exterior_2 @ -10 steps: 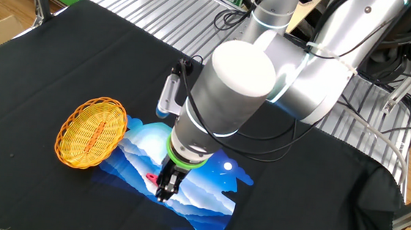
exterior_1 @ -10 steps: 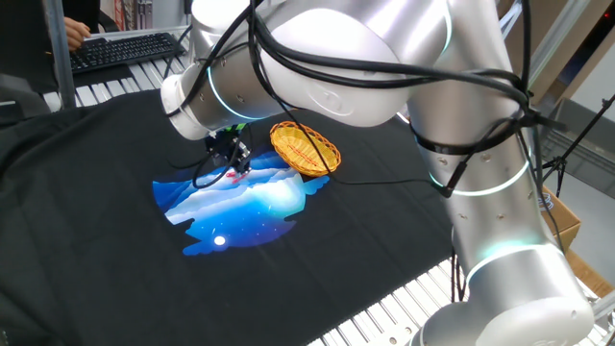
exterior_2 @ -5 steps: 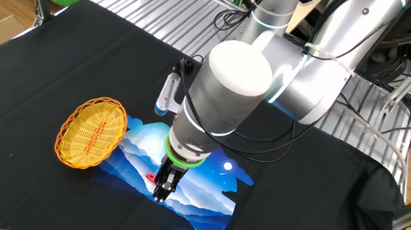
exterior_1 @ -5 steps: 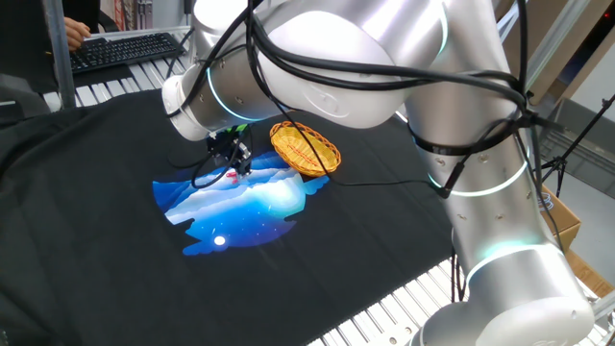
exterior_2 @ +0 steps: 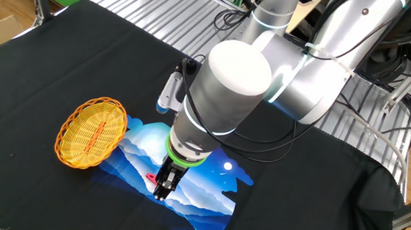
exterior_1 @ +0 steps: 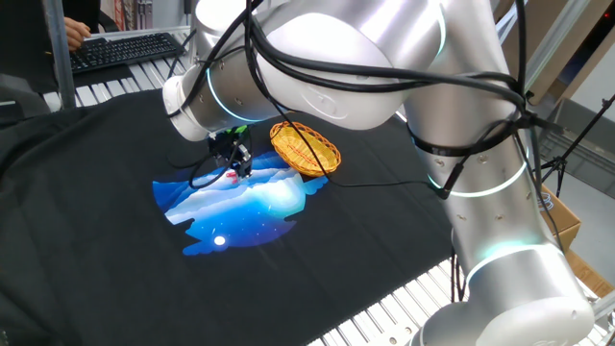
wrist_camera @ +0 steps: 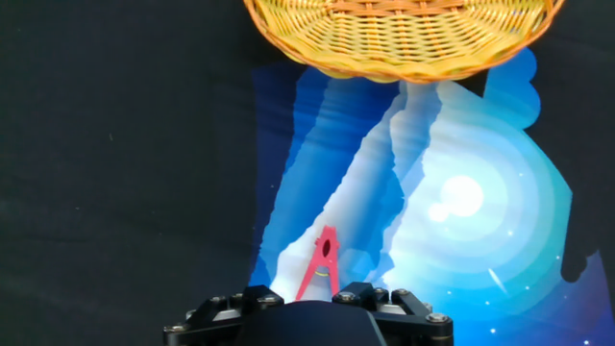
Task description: Use a clamp
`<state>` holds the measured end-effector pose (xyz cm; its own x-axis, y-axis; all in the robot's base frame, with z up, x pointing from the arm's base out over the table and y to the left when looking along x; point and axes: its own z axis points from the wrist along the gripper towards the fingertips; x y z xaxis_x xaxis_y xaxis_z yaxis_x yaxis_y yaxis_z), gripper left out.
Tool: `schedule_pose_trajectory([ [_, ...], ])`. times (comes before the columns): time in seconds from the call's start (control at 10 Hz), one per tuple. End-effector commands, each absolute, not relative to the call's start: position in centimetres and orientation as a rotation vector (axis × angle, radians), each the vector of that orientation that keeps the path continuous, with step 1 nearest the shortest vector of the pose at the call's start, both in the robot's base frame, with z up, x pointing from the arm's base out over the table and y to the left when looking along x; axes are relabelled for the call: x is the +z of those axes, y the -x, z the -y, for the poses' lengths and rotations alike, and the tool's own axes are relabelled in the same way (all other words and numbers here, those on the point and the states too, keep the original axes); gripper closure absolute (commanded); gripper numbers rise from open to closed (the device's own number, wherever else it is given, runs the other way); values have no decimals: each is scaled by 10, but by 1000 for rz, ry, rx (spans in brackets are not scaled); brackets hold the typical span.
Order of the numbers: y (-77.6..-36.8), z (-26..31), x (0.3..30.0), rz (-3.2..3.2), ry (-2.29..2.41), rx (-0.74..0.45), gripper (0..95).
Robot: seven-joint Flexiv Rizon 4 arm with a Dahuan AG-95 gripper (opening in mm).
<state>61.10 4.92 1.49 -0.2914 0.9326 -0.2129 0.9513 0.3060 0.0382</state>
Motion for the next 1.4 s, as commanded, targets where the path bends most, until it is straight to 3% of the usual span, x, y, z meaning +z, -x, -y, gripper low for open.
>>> schedule_pose_trajectory([
  [0.1,-608,-49,15,-2374,-1740,-142,380],
  [0.9,-606,-45,12,-2379,-1753,-139,380],
  [1.0,-606,-45,12,-2399,-1760,-122,570],
  [1.1,-606,-45,12,-2433,-1735,-129,570],
  [1.2,-606,-45,12,-2463,-1696,-141,950],
  [1.4,-606,-45,12,-2499,-1684,-108,950],
])
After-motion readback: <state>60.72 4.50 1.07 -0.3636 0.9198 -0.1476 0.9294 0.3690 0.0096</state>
